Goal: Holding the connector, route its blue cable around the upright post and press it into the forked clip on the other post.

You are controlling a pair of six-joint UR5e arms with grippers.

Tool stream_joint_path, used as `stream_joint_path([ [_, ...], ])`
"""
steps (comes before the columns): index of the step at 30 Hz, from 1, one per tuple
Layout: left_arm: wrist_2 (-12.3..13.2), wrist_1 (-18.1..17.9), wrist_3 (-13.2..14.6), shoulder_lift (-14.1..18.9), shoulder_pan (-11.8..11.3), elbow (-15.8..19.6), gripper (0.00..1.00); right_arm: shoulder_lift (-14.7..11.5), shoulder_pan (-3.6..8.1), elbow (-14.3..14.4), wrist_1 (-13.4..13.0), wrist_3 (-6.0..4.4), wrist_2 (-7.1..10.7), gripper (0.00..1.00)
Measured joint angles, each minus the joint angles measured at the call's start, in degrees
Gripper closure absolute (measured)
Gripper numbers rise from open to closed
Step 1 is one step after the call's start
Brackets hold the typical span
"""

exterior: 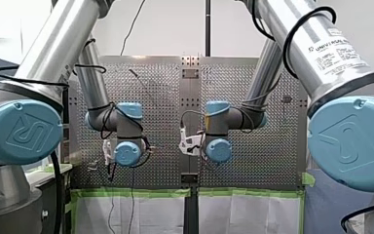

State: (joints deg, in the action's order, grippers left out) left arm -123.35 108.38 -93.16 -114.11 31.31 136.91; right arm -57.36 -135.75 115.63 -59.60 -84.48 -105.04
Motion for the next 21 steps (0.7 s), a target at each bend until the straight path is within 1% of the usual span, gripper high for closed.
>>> stream_joint_path([
  [6, -0.15, 0.14, 0.15, 0.16, -0.02, 0.14, 1.0, 0.04, -0.05, 0.06, 0.05, -0.05, 0.03, 1.0],
  [8, -0.63, 0.62, 0.63, 0.64, -0.05, 0.61, 1.0, 0.52, -0.52, 0.48, 0.53, -0.52, 0.14, 1.0],
  [10, -1.32, 1.48, 1.46, 1.46, -0.06, 1.19, 1.0, 1.11, -1.26, 0.84, 1.26, -1.25, 0.2, 1.0],
  [13, -1.82, 2.93, 2.83, 2.65, -0.08, 1.61, 1.0, 1.63, -2.74, 1.13, 2.73, -2.73, 0.24, 1.0],
  [14, -1.88, 3.42, 3.13, 2.86, -0.08, 1.66, 1.0, 1.72, -3.37, 1.18, 3.27, -3.38, 0.25, 1.0],
  [16, -1.97, 4.51, 3.56, 3.15, -0.09, 1.72, 1.0, 1.79, -4.2, 1.21, 3.8, -4.26, 0.26, 1.0],
  [17, -1.98, 4.88, 3.66, 3.22, -0.09, 1.73, 1.0, 1.81, -4.58, 1.22, 4.0, -4.89, 0.26, 1.0],
  [19, -2.0, 5.36, 3.79, 3.3, -0.09, 1.74, 1.0, 1.82, -4.91, 1.22, 4.17, -5.85, 0.26, 1.0],
  [21, -2.01, 5.57, 3.84, 3.32, -0.09, 1.74, 1.0, 1.83, -5.08, 1.23, 4.26, -7.09, 0.26, 1.0],
])
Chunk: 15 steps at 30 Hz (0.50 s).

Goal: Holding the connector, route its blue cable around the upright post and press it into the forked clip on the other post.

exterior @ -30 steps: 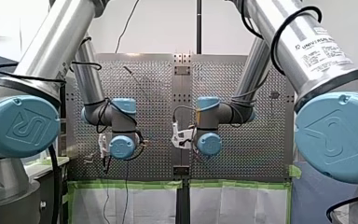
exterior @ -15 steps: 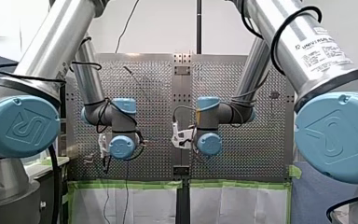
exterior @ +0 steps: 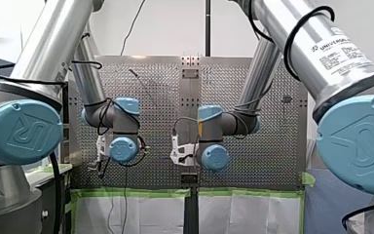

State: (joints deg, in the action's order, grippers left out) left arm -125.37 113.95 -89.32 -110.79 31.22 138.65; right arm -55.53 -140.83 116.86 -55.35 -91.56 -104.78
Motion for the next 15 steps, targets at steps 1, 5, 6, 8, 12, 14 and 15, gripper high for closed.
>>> stream_joint_path([
  [1, 0.0, 0.05, 0.01, 0.0, 0.0, 0.0, 1.0, 0.0, -0.04, 0.0, 0.02, -0.46, 0.01, 1.0],
  [5, 0.0, 0.12, 0.03, 0.01, 0.0, 0.01, 1.0, 0.01, -0.09, 0.0, 0.05, -1.49, 0.0, 1.0],
  [6, -0.01, 0.13, 0.03, 0.02, 0.0, 0.01, 1.0, 0.02, -0.09, 0.01, 0.05, -1.56, 0.01, 1.0],
  [8, -0.01, 0.14, 0.03, 0.02, 0.0, 0.01, 1.0, 0.02, -0.1, 0.0, 0.05, -1.65, 0.0, 1.0],
  [12, -0.24, 0.17, 0.04, -0.2, -0.1, -0.21, 1.0, 0.04, -0.02, -0.08, 0.15, -1.72, -0.08, 1.0],
  [14, -0.68, 0.16, -0.02, -0.64, -0.2, -0.64, 1.0, -0.22, 0.4, -0.51, 0.57, -1.89, -0.52, 1.0],
  [15, -1.05, 0.25, -0.14, -0.99, -0.13, -1.01, 1.0, -0.46, 0.66, -0.78, 0.85, -2.09, -0.79, 1.0],
])
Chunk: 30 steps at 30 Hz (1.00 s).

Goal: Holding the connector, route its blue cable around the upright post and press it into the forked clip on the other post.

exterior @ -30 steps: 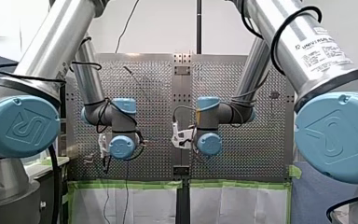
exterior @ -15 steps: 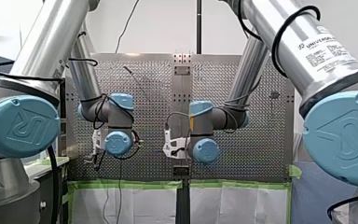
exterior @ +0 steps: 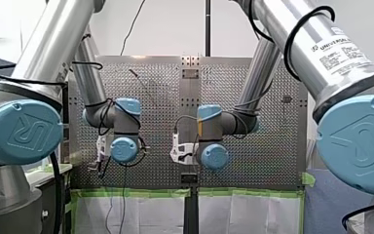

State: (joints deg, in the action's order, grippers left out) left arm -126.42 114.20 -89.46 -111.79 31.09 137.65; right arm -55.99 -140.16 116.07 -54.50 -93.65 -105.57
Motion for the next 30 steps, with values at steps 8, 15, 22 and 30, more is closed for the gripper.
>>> stream_joint_path([
  [8, -0.05, 3.02, -2.41, 1.67, 0.34, -3.56, 1.0, -3.51, 1.72, -3.6, 3.59, -2.65, -2.7, 1.0],
  [15, -0.22, 6.66, -5.67, 5.3, -0.57, -7.27, 1.0, -6.88, 2.69, -6.97, 6.96, -3.9, -2.69, 1.0],
  [22, -0.37, 9.7, -6.48, 8.93, -1.36, -10.89, 1.0, -10.4, 2.9, -10.49, 10.49, -3.45, -1.3, 1.0],
  [30, -0.89, 12.54, -7.59, 12.85, -2.37, -14.97, 1.0, -13.99, 2.97, -14.22, 14.21, -3.51, 2.15, 1.0],
])
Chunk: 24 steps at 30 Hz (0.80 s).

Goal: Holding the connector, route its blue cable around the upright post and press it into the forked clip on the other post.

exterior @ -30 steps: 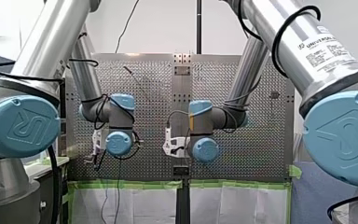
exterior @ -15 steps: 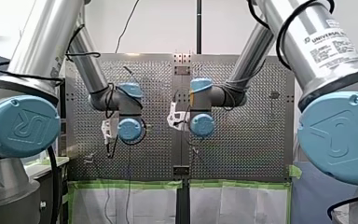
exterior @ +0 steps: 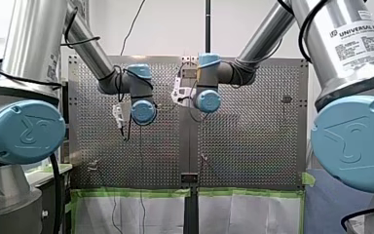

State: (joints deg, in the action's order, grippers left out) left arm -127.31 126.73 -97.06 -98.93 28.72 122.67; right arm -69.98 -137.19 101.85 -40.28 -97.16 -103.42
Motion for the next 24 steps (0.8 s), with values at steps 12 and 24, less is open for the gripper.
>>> stream_joint_path([
  [12, -0.34, 5.56, -1.93, 6.01, -3.96, -5.2, 1.0, -0.27, -0.17, -5.95, 5.72, -0.15, 4.35, 1.0],
  [24, 5.15, 8.91, -3.51, 12.46, -10.39, -5.51, 1.0, 0.13, 0.03, -11.3, 7.83, -0.13, 6.55, 1.0],
])
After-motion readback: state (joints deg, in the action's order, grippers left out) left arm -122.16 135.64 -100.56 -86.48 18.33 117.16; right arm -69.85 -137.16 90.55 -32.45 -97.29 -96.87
